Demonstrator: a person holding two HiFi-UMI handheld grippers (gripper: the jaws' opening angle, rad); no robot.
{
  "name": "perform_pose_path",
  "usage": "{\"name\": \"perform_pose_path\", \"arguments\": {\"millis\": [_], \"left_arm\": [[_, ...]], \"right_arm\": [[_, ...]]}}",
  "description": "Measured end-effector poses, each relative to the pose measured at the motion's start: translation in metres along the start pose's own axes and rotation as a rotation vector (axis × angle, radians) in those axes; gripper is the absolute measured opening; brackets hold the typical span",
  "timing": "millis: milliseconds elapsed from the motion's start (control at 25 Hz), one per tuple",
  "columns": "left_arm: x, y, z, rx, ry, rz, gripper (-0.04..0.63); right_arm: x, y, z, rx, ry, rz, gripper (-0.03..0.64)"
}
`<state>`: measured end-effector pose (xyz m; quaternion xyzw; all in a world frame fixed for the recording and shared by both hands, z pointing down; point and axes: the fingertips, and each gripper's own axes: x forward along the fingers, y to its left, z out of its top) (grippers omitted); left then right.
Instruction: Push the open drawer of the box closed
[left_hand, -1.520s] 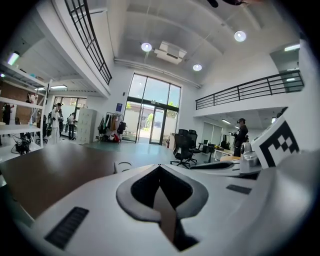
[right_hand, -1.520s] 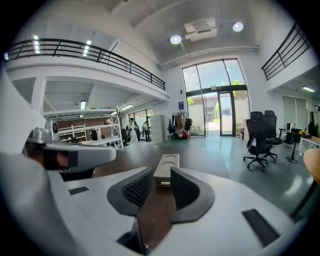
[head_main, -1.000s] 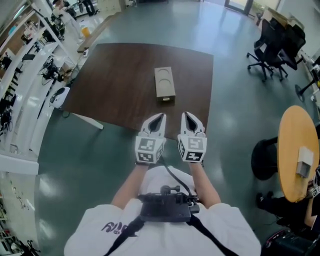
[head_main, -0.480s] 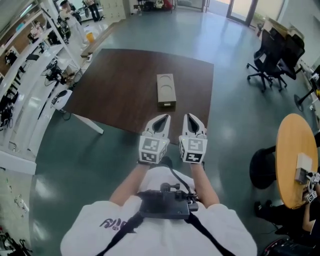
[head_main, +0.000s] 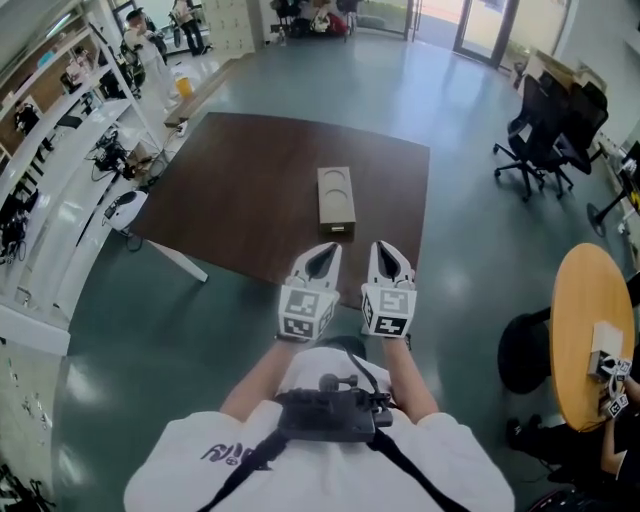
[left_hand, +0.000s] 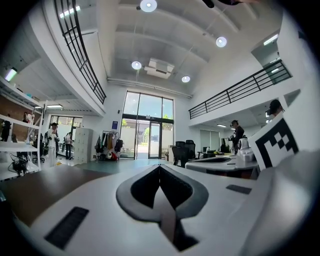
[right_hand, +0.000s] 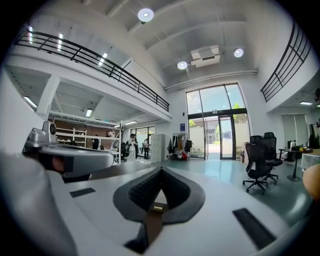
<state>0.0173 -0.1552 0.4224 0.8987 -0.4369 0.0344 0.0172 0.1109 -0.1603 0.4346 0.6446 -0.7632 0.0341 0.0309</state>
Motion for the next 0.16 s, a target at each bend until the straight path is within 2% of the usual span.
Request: {"name": "perform_pose_path", "arguments": {"millis": [160], "left_arm": [[-0.0026, -0.0001, -0.0057, -0.011, 0.022, 0.000, 0.009]], "right_arm": [[0.0015, -0.0014, -0.0044, 0.015, 0.023, -0.006, 0.006]]}}
